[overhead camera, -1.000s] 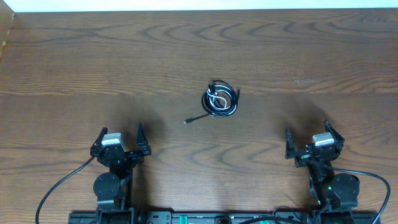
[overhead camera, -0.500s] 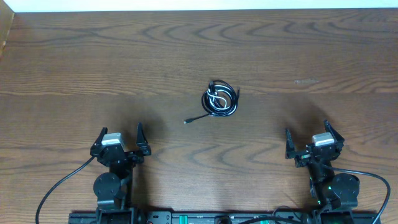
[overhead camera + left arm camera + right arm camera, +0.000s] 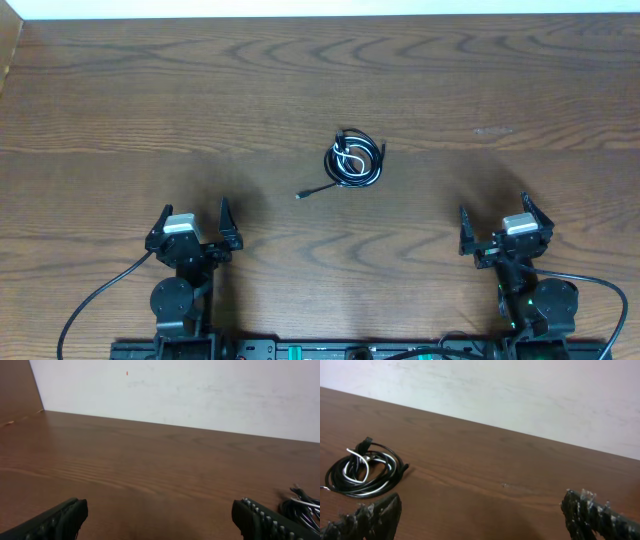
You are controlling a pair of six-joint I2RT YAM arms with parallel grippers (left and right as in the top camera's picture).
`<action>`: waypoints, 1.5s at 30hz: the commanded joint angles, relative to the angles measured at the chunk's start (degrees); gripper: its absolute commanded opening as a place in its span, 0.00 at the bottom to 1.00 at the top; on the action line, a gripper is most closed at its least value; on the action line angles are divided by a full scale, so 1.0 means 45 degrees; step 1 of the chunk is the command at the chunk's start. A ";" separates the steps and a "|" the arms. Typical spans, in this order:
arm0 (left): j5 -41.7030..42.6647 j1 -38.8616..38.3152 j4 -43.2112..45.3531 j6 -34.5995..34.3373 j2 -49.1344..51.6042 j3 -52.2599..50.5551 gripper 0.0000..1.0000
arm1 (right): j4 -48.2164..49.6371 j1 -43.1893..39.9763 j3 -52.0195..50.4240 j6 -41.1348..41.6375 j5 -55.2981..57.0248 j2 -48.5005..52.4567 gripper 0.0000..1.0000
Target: Untangle cables
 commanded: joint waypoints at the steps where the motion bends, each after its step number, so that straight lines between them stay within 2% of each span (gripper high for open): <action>1: -0.0121 -0.0044 -0.0578 -0.0063 -0.0068 -0.0151 0.97 | -0.0049 0.0049 -0.0019 0.0058 -0.0092 -0.0083 0.99; 8: -0.0117 -0.0044 -0.1477 -0.0073 0.0097 0.0325 0.97 | -0.0107 0.0049 0.0005 0.0607 0.0427 -0.0078 0.99; 12: -0.0117 -0.0044 -0.2084 -0.0801 0.0782 0.0991 0.97 | -0.0845 0.0049 0.0403 0.1112 0.0835 -0.0024 0.99; 18: -0.0097 -0.0044 -0.2822 -0.0831 0.3031 0.2637 0.97 | -0.2254 0.0049 0.1530 0.1156 0.1161 0.0714 0.99; 27: -0.0058 -0.0044 -0.5829 -0.0831 0.7757 0.6907 0.97 | -0.4269 0.0049 0.4017 0.2545 0.1253 0.3390 0.99; 33: 0.1345 -0.0044 -0.8262 -0.0831 1.0258 0.9403 0.97 | -0.5887 0.0049 0.5785 0.2579 0.1253 0.5523 0.99; 38: 0.1506 -0.0044 -1.0229 -0.0826 1.1453 1.0409 0.97 | -0.7378 0.0049 0.7407 0.2511 0.1035 0.7213 0.99; 40: 0.1593 -0.0044 -1.0656 -0.0840 1.1570 1.0399 0.97 | -0.7558 0.0049 0.7800 0.2574 0.0777 0.7543 0.99; 45: 0.3167 -0.0044 -1.0695 -0.0831 1.1579 1.0399 0.97 | -0.7320 0.0049 0.7922 0.2579 -0.0049 0.7630 0.99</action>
